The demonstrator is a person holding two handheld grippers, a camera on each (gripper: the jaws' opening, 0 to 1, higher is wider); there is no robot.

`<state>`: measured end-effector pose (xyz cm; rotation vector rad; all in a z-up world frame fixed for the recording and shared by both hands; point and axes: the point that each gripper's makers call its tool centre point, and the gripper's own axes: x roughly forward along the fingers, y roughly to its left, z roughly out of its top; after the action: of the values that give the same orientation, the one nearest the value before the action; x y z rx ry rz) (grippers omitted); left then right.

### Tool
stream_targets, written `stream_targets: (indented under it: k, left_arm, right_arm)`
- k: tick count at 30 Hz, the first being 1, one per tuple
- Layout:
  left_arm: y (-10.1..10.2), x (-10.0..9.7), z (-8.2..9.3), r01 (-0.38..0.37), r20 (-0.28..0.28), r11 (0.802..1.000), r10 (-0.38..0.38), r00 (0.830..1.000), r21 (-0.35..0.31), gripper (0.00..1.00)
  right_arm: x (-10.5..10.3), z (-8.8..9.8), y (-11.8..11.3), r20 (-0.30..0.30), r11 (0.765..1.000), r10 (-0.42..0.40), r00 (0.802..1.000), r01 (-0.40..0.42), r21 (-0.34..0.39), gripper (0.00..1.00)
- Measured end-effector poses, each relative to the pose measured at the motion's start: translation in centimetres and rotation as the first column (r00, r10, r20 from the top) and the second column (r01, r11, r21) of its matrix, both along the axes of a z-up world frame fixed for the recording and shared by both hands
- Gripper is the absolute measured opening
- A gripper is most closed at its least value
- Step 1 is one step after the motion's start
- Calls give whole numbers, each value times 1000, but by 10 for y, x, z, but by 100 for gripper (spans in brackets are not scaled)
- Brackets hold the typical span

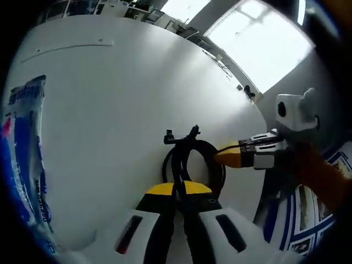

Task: Arrange the tabletop items into an orderly group along one side of the table until the central work area is clear of visible clutter.

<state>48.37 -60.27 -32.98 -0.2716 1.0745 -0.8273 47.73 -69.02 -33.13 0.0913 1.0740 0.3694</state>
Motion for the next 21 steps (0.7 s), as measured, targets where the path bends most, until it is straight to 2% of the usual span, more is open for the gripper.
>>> stream_targets:
  k: [14,21]
  left_arm:
    - [1,2,-5,-30,-14,999,30,999,-13,1]
    - [3,4,-5,-18,16,1000,18,1000,-3,6]
  right_arm:
    - [1,-4,0,11,1000,-10,1000,10,3,2]
    - [2,-4,0,26,1000,-6,1000,6,-5,4]
